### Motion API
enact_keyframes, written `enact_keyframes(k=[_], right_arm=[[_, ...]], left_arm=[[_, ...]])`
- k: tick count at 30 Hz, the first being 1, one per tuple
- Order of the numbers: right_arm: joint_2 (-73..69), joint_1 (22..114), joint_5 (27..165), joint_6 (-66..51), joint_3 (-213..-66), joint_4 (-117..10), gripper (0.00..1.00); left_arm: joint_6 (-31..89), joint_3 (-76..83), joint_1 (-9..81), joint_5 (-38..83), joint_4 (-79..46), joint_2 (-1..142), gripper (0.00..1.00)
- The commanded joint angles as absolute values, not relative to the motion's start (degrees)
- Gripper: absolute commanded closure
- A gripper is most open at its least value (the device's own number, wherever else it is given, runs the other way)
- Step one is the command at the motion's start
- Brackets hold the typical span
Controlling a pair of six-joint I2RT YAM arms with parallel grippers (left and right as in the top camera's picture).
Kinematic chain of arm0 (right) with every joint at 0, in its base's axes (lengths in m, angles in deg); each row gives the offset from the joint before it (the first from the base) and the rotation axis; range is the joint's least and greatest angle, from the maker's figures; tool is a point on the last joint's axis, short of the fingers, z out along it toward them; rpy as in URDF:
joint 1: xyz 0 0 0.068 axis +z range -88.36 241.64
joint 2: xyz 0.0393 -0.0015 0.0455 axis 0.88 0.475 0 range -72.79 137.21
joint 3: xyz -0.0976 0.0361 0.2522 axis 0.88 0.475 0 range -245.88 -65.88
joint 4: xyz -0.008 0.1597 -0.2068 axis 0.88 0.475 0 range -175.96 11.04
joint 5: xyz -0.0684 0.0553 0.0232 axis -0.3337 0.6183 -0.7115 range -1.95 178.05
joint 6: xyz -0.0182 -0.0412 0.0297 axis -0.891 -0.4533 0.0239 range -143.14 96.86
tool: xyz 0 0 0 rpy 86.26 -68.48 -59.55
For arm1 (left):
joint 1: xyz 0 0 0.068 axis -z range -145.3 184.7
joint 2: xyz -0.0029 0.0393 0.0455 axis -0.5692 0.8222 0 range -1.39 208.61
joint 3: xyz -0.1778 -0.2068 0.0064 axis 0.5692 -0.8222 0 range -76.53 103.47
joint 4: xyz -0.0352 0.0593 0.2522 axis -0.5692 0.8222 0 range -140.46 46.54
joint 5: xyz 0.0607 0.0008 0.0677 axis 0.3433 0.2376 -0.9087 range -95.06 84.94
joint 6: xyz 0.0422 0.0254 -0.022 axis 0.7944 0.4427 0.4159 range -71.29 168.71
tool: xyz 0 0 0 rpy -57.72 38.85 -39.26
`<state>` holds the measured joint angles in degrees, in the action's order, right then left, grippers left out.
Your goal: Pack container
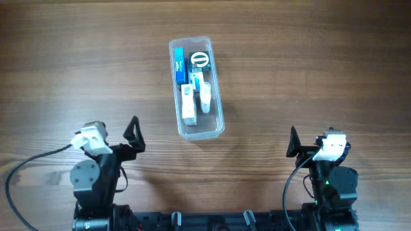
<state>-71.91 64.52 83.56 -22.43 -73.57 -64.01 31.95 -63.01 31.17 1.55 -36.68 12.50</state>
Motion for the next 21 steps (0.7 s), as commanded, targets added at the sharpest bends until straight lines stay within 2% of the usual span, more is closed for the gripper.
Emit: enact_keyframes(k=[1,21], right_arm=[[-72.36,64.19,83.88,-23.13,-73.33,-64.29,0.0],[-72.36,64.19,83.88,-23.13,-73.33,-64.29,0.0]], left_arm=[[33.29,-64.67,34.36,-5.03,-36.53,11.36,0.0],[33.77,-71.93,35.19,-7.54,-35.67,-0.16,0.0]])
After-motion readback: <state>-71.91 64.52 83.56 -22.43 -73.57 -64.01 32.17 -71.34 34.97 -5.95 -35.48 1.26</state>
